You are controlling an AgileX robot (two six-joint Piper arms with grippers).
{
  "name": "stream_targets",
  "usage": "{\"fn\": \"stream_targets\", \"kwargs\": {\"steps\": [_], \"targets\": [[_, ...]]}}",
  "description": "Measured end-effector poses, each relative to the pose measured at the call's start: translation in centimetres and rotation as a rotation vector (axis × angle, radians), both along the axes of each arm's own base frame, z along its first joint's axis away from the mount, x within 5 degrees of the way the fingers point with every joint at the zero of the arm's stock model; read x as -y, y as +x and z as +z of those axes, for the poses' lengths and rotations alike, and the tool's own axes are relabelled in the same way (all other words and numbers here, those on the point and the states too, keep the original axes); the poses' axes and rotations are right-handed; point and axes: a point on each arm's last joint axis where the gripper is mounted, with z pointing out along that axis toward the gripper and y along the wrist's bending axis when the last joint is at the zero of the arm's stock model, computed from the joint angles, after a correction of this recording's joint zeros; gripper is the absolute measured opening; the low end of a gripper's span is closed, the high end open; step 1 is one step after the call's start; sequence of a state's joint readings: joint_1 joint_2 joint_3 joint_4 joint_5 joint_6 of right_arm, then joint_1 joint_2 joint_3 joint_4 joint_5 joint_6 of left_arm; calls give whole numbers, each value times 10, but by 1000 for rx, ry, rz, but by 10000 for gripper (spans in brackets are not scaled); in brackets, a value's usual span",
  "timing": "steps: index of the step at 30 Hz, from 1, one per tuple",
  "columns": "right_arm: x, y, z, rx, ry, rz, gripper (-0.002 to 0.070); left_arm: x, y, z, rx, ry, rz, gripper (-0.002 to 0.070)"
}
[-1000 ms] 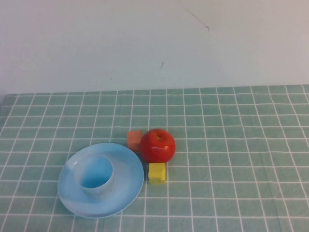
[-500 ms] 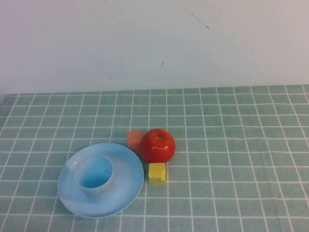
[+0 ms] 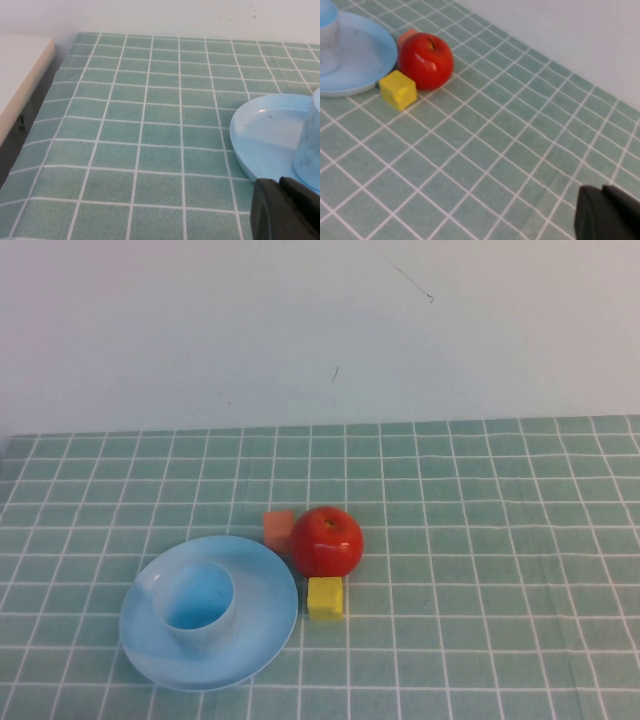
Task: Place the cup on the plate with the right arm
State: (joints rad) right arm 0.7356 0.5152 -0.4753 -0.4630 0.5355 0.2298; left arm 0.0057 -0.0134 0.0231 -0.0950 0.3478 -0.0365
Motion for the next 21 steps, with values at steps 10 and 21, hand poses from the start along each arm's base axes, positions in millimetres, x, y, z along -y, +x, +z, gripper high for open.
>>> {"fn": "stream_targets", "kwargs": {"steps": [10,21], "targets": [[0,-6,-41,-71,0,26,-2,0,0,0,0,0,0,-3],[3,-9,-49,-97,-14,15,-2,0,0,0,0,0,0,-3]]}}
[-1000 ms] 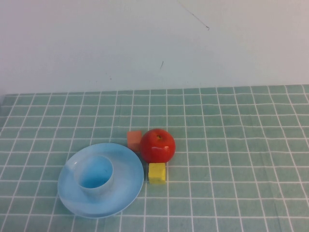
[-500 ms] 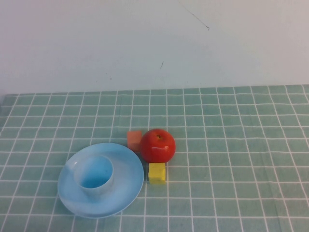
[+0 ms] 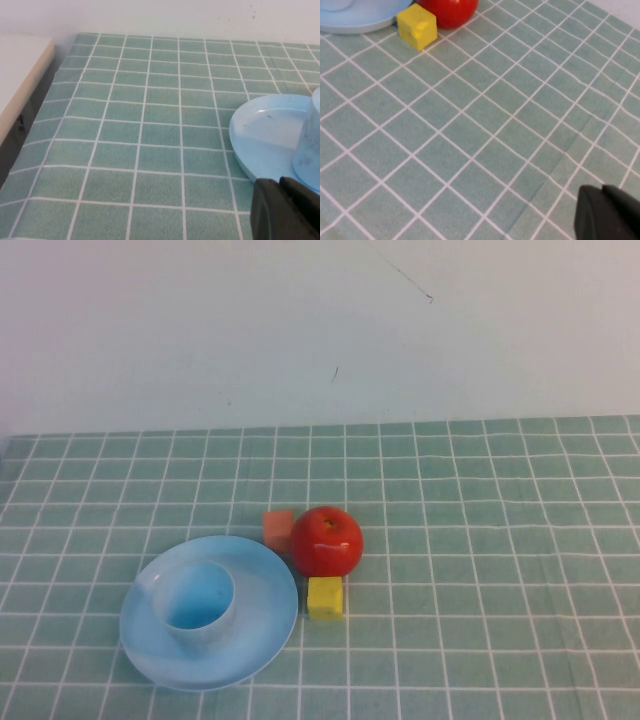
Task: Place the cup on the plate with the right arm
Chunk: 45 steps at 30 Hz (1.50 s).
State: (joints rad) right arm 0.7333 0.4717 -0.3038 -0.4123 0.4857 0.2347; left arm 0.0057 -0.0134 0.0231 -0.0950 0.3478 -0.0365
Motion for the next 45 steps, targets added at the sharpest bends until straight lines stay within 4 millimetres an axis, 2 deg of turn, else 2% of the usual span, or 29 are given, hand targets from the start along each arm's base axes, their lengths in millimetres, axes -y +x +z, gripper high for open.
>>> {"fn": "stream_targets", "kwargs": {"steps": [5,11,17,23,29,45], "targets": [[17,-10,-5,60,59,-93,-2,0,0,0,0,0,0,-3],[46,-28,-24,183,172,-392,-2,0,0,0,0,-2,1,-3],[57,-33,-44,191,166,-635,-2,0,0,0,0,-2,1,-3],[51,-32,-73,120,171,-588,-2,0,0,0,0,-2,1,-3],[45,-30,-71,192,112,-464,-2,0,0,0,0,-2,1,-3],[44,-29,-71,208,93,-441,-2,0,0,0,0,0,0,-3]]}}
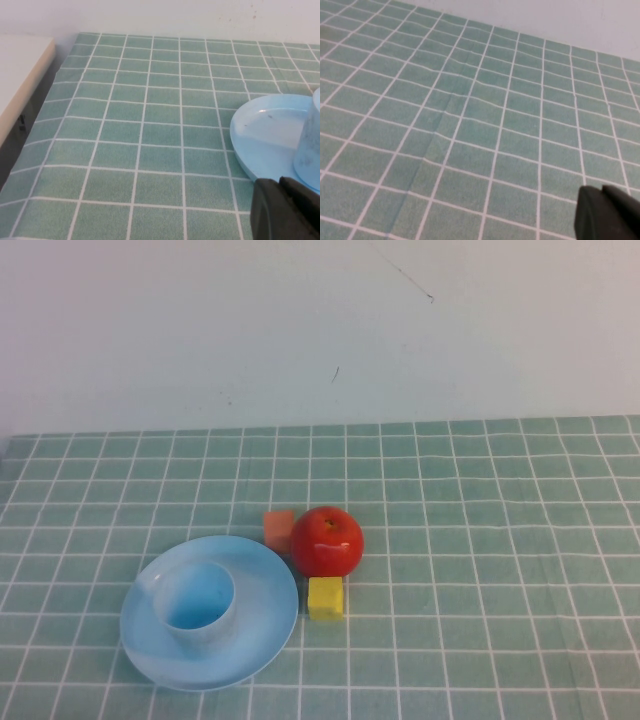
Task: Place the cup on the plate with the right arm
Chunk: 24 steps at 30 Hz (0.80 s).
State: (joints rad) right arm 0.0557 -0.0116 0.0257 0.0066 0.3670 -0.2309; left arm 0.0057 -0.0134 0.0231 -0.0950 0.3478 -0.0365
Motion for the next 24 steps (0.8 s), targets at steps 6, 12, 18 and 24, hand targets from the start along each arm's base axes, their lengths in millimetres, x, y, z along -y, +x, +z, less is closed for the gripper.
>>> {"fn": "stream_targets", "kwargs": {"steps": [6,12,18,24], "targets": [[0,0,0,0,-2,1,-2,0,0,0,0,0,0,-3],[0,0,0,0,-2,1,-2,0,0,0,0,0,0,-3],[1,0,0,0,-2,-12,-2,0,0,0,0,0,0,-3],[1,0,0,0,-2,-21,-2,0,0,0,0,-2,1,-3]]}}
